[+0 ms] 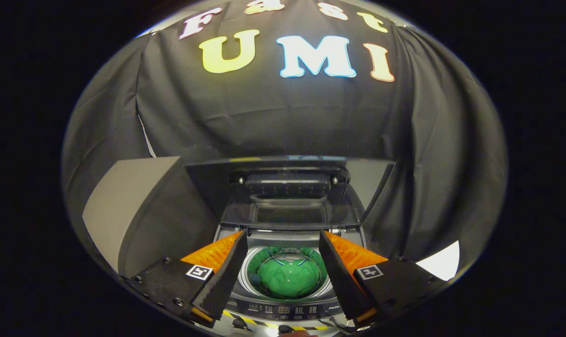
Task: Put the clothes into the washing machine and then close the washing machine lid.
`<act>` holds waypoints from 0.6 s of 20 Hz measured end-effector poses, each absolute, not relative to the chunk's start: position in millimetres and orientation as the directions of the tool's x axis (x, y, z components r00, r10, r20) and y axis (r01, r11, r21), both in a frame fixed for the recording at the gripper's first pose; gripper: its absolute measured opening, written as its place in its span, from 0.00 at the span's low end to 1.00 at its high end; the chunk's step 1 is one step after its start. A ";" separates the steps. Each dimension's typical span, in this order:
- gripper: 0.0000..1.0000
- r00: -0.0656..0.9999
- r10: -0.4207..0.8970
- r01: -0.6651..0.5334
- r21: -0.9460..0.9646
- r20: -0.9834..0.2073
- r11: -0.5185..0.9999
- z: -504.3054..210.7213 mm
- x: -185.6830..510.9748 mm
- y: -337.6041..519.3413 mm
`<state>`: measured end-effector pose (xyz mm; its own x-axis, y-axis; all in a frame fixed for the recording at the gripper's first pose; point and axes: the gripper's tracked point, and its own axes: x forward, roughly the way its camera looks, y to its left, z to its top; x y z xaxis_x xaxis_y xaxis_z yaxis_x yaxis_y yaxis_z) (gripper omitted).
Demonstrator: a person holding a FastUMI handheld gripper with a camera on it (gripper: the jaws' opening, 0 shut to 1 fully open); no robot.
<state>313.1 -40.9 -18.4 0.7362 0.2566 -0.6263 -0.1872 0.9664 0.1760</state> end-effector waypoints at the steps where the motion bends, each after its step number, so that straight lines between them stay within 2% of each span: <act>1: 0.96 0.744 0.261 -0.190 0.179 -0.615 0.965 -8.8 315.7 -39.5; 8: 0.96 0.781 0.263 -0.192 0.182 -0.567 0.964 44.5 360.2 -37.6; 12: 0.96 0.775 0.283 -0.192 0.216 -0.564 0.957 47.4 393.0 -26.5</act>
